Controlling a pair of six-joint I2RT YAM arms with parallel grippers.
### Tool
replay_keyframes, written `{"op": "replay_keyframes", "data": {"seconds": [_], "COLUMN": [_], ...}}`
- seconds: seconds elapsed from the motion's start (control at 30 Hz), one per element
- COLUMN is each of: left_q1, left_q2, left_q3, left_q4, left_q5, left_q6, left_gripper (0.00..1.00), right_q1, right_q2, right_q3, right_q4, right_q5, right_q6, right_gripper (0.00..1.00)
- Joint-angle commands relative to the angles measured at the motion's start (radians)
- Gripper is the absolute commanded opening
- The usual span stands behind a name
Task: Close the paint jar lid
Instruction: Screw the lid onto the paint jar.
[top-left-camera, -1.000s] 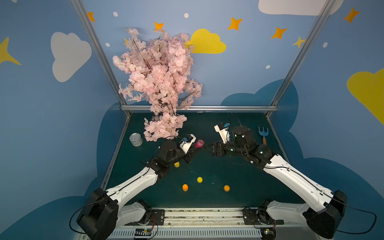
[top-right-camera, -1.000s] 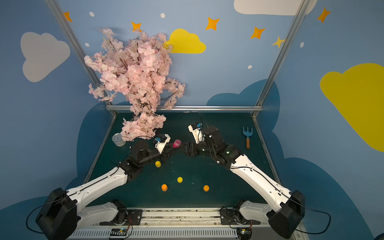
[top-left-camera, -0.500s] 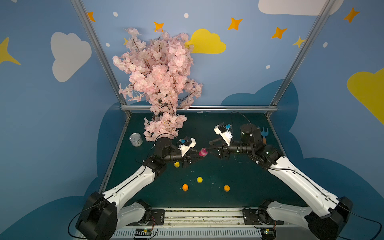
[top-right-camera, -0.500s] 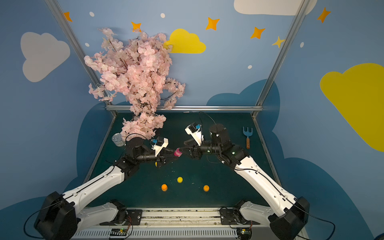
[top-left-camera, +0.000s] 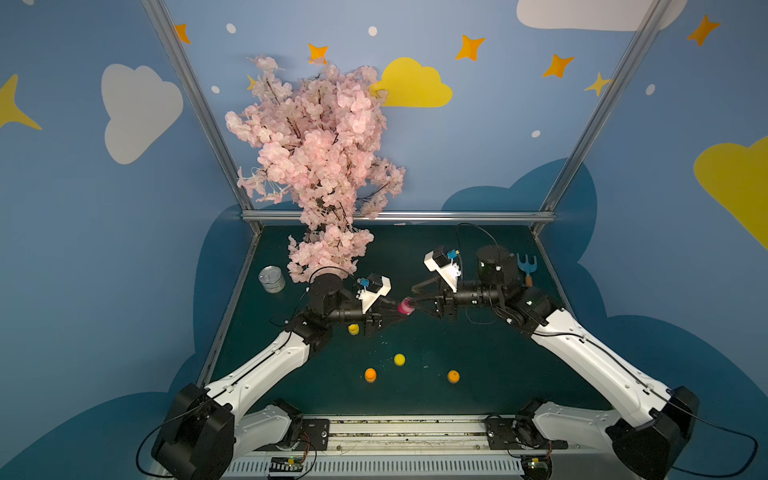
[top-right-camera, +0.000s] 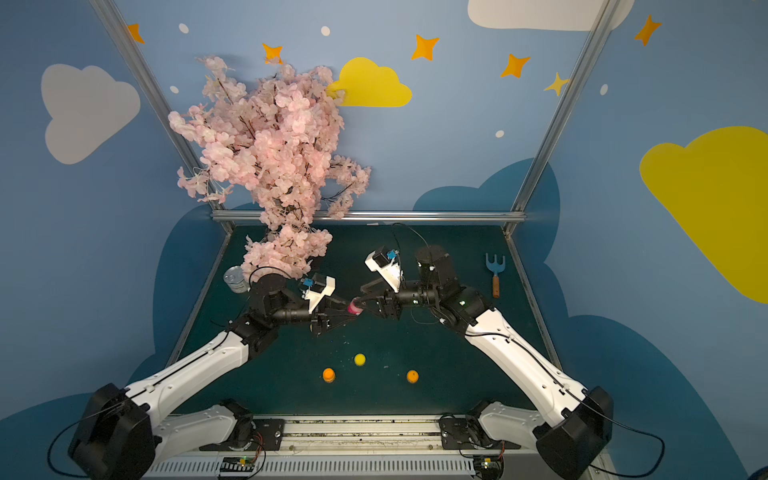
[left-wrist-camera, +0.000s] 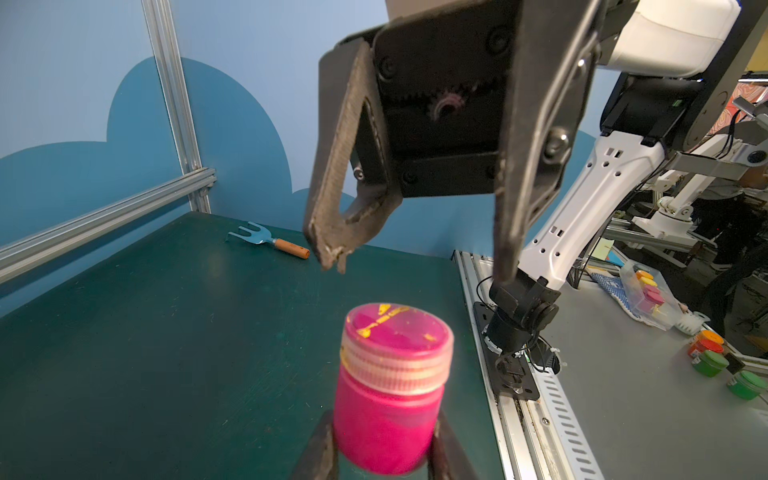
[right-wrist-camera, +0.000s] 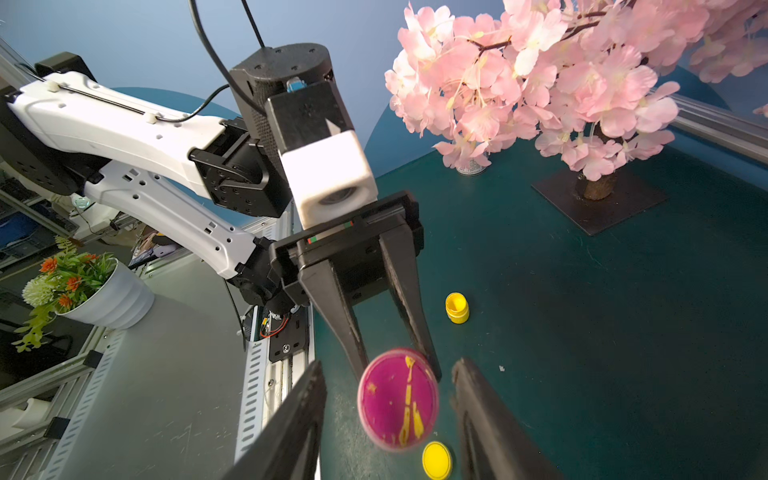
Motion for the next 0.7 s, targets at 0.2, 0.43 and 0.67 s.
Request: {"op": "replay_keyframes", "data": {"seconds": [0.2,0.43,0.67], "left_q1": [0.011,0.011,0.014], "left_q2": [-0.011,-0.015,-0.015], "left_q3": [0.034,0.037,0.040], "left_q4": [0.034,0.029,0.027], "left_q5": [-0.002,-0.004,-0.009], "left_q6": [-0.015,-0.014,-0.014], "left_gripper": [0.23,0.23,0.23], "right_q1": [0.019,0.029,0.040], "right_q2": [0.027,0.041,0.046], "right_q3": [-0.024,-0.016,-0.014], "right_q4": [0.007,0.010,0.012], "right_q5": [0.019,0.026,0.057], "right_q6": [-0.016,-0.014,-0.008], "right_gripper": [0.50,0.48,0.37]}}
